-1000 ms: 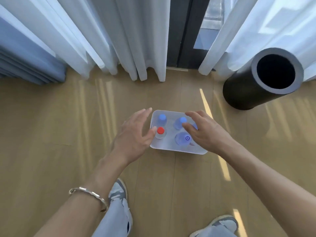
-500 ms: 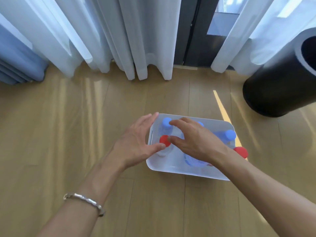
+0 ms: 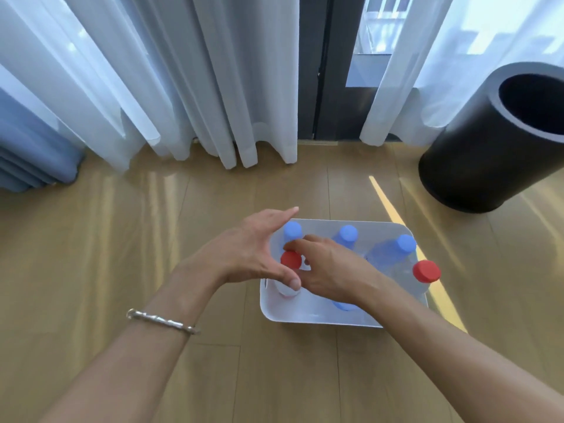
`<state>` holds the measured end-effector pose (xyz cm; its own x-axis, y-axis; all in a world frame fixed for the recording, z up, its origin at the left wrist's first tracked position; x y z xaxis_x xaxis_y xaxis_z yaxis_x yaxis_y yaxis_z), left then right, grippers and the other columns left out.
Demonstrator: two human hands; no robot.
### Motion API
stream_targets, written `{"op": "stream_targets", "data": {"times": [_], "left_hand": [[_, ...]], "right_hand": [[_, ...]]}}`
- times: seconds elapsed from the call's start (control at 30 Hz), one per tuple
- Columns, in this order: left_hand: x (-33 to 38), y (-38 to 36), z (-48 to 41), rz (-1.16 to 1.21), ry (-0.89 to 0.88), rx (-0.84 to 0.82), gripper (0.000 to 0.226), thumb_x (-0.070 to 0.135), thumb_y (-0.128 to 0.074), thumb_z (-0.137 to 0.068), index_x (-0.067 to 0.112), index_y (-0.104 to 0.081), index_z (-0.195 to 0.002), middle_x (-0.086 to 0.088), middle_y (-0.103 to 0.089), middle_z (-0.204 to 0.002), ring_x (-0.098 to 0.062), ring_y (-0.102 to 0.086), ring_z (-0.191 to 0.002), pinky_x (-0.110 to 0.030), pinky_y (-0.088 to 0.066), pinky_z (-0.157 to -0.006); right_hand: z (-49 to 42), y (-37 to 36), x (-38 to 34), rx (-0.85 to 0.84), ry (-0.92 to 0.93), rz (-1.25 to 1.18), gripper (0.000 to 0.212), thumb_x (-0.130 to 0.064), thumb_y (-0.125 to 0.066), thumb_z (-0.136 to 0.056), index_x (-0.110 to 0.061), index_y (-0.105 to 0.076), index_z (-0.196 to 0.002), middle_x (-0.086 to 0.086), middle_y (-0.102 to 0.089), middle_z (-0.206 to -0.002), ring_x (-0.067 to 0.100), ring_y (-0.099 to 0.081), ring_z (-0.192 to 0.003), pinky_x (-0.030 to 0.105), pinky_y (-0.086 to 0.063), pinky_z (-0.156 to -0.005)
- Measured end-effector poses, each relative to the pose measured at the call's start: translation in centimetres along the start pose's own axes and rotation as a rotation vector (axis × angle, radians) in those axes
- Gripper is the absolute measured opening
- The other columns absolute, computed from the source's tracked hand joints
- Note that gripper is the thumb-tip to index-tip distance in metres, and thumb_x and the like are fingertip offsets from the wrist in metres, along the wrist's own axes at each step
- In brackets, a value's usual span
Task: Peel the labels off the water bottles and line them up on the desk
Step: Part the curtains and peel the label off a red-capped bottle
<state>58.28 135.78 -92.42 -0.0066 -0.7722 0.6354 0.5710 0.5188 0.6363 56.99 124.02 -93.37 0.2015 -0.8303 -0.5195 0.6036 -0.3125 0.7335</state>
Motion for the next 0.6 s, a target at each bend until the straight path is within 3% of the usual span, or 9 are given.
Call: {"op": "stream_targets", "data": {"times": [0.07, 0.17, 0.23, 0.33, 0.4, 0.5, 0.6], "left_hand": [[-0.4, 0.1, 0.0, 0.009, 0.001, 0.017, 0.117, 0.045, -0.088, -0.054, 0.045, -0.019, -0.148, 0.027, -0.025, -0.148, 0.005, -0.022, -0.136, -0.025, -0.026, -0.110], [-1.3, -0.1, 0.4, 0.101, 0.019, 0.057, 0.109, 0.046, -0.087, -0.055, 0.042, -0.028, -0.146, 0.025, -0.027, -0.149, 0.003, -0.024, -0.137, -0.028, -0.026, -0.113], [-1.5, 0.0, 1.2, 0.115, 0.031, 0.091, 0.102, 0.049, -0.084, -0.058, 0.038, -0.033, -0.146, 0.021, -0.026, -0.152, 0.001, -0.025, -0.139, -0.024, -0.024, -0.110], [-1.9, -0.4, 3.2, 0.129, 0.072, 0.120, 0.096, 0.047, -0.082, -0.064, 0.034, -0.033, -0.146, 0.019, -0.025, -0.154, 0.000, -0.025, -0.140, -0.017, -0.021, -0.102], [-2.0, -0.7, 4.2, 0.121, 0.083, 0.126, 0.097, 0.043, -0.082, -0.066, 0.032, -0.031, -0.148, 0.017, -0.026, -0.154, -0.001, -0.026, -0.139, -0.016, -0.022, -0.101], [-1.7, -0.8, 4.4, 0.086, 0.111, 0.143, 0.098, 0.041, -0.082, -0.068, 0.029, -0.028, -0.149, 0.015, -0.028, -0.154, -0.002, -0.027, -0.139, -0.015, -0.022, -0.100], [-0.6, -0.3, 2.7, 0.099, 0.119, 0.148, 0.097, 0.046, -0.082, -0.066, 0.032, -0.031, -0.148, 0.014, -0.032, -0.153, -0.005, -0.029, -0.140, -0.024, -0.026, -0.110]], "right_hand": [[-0.4, -0.8, 0.0, 0.018, 0.007, 0.031, 0.025, -0.036, -0.054, -0.091, -0.020, -0.055, -0.110, -0.001, -0.051, -0.111, 0.021, -0.056, -0.098, 0.033, -0.043, -0.072], [-1.4, -1.5, -0.1, 0.082, 0.034, 0.084, 0.024, -0.032, -0.054, -0.090, -0.017, -0.055, -0.109, 0.002, -0.051, -0.108, 0.025, -0.055, -0.096, 0.037, -0.046, -0.077], [-1.8, -1.7, -0.5, 0.144, 0.065, 0.064, 0.017, -0.027, -0.052, -0.090, -0.015, -0.053, -0.103, 0.001, -0.051, -0.101, 0.025, -0.052, -0.096, 0.036, -0.044, -0.077], [-1.7, -2.5, -1.1, 0.143, 0.040, 0.004, 0.011, -0.026, -0.049, -0.093, -0.017, -0.043, -0.095, -0.005, -0.049, -0.088, 0.024, -0.048, -0.083, 0.033, -0.035, -0.065], [-1.5, -2.8, -1.1, 0.143, 0.029, -0.033, 0.018, -0.031, -0.050, -0.096, -0.015, -0.043, -0.100, -0.003, -0.052, -0.088, 0.025, -0.048, -0.079, 0.033, -0.035, -0.063], [-0.6, -2.1, -0.6, 0.147, 0.020, -0.075, 0.027, -0.035, -0.049, -0.097, -0.012, -0.045, -0.111, 0.004, -0.059, -0.098, 0.028, -0.054, -0.089, 0.036, -0.042, -0.073], [0.8, 0.7, -0.2, 0.246, 0.031, -0.182, 0.030, -0.041, -0.050, -0.095, -0.018, -0.044, -0.113, 0.000, -0.055, -0.096, 0.024, -0.053, -0.088, 0.037, -0.043, -0.075]]}}
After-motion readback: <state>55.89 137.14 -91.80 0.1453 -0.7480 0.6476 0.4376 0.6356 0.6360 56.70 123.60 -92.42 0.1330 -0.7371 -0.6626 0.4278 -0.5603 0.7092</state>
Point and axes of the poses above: each hand's wrist, its own z-axis away from the middle knuckle, its own y-axis out of the back of the hand, x = y × z, the point moved 6 cm from there along -z, towards the middle knuckle
